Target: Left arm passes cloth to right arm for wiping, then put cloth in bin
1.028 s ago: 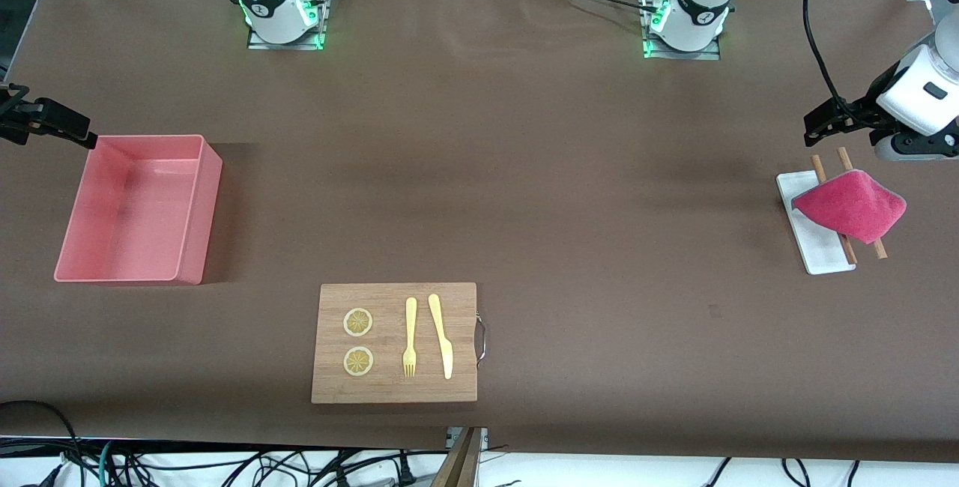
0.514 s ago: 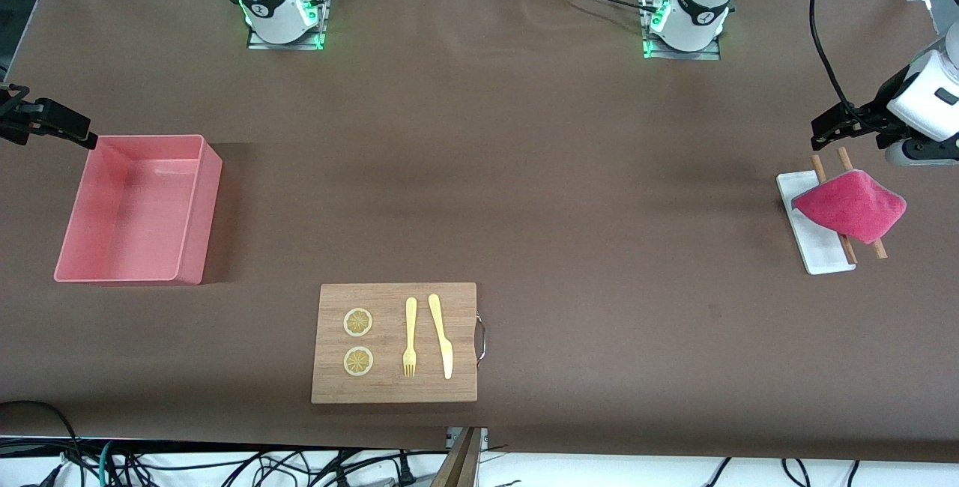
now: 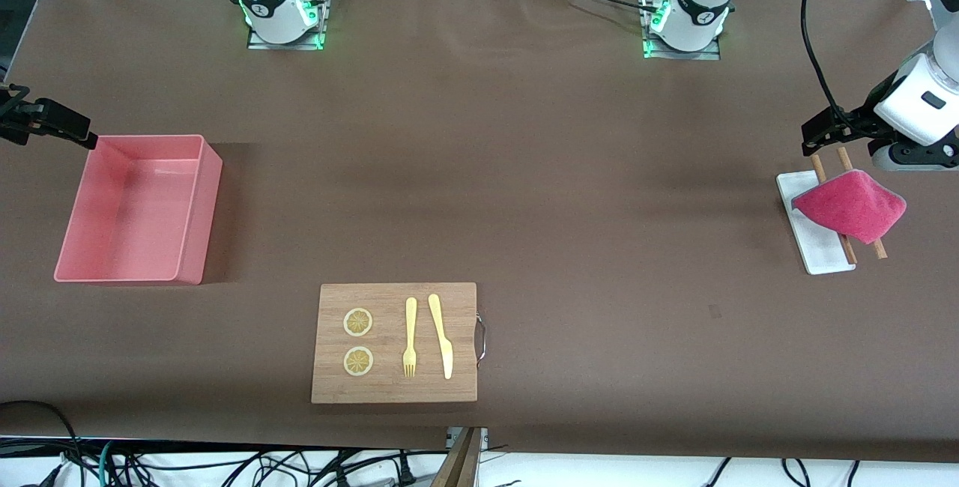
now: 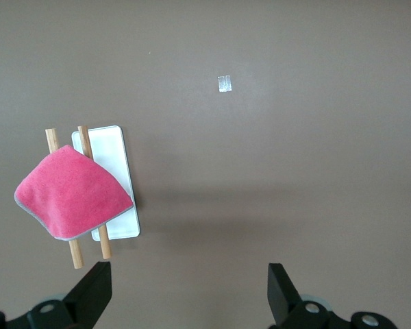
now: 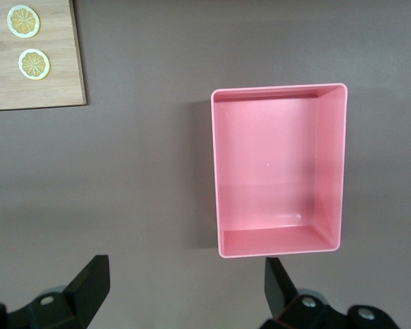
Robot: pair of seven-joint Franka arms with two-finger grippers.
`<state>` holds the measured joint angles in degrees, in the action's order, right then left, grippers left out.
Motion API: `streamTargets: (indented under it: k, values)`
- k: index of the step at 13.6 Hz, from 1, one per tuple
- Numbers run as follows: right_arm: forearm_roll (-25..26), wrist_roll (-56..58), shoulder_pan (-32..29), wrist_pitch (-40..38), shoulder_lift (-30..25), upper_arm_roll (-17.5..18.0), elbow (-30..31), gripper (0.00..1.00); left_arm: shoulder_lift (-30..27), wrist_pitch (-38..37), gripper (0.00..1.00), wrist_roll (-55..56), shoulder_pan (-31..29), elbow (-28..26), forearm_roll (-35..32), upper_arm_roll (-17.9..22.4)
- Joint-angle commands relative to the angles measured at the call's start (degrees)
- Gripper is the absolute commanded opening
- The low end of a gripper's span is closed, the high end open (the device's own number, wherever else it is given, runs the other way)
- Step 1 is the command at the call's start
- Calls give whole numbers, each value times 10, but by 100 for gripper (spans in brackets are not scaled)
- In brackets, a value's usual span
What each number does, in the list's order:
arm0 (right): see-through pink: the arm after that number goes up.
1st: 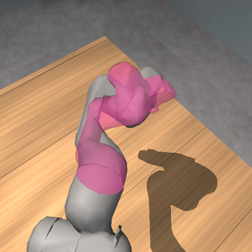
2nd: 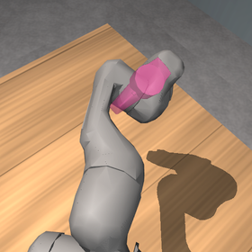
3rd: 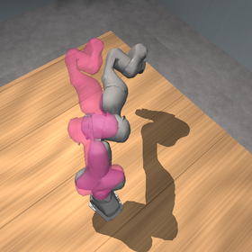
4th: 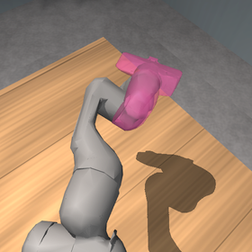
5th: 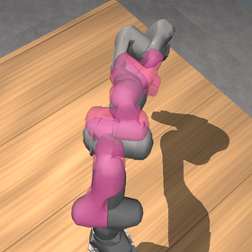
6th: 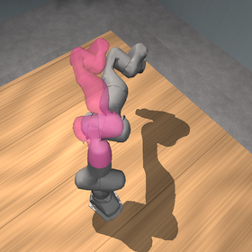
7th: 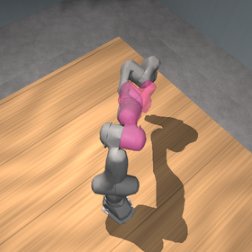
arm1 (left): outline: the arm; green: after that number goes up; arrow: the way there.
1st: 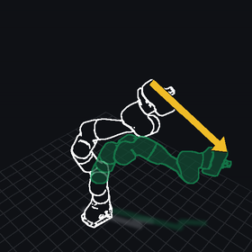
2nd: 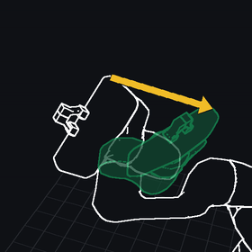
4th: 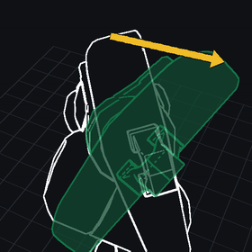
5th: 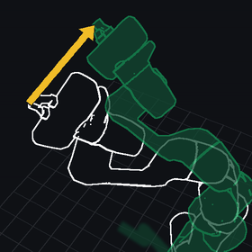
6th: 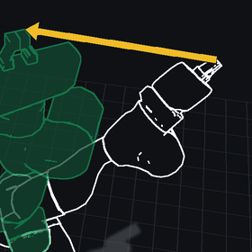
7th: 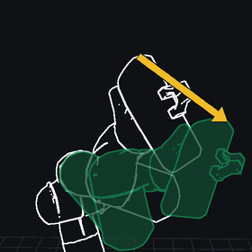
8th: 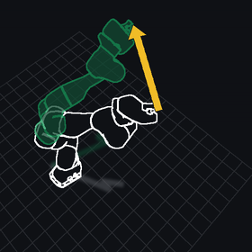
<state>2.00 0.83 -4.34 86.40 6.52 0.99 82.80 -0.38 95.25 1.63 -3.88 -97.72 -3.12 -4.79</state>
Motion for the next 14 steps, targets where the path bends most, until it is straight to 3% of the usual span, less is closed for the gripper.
streamTargets:
  k: [1,14]
  values:
    - [-9,8,-1,-1,2,0,-5,100,7,-16,100,-8,-1,18,5,-2]
    - [-9,9,-1,-2,9,0,-19,100,7,-35,100,-12,-1,19,7,-3]
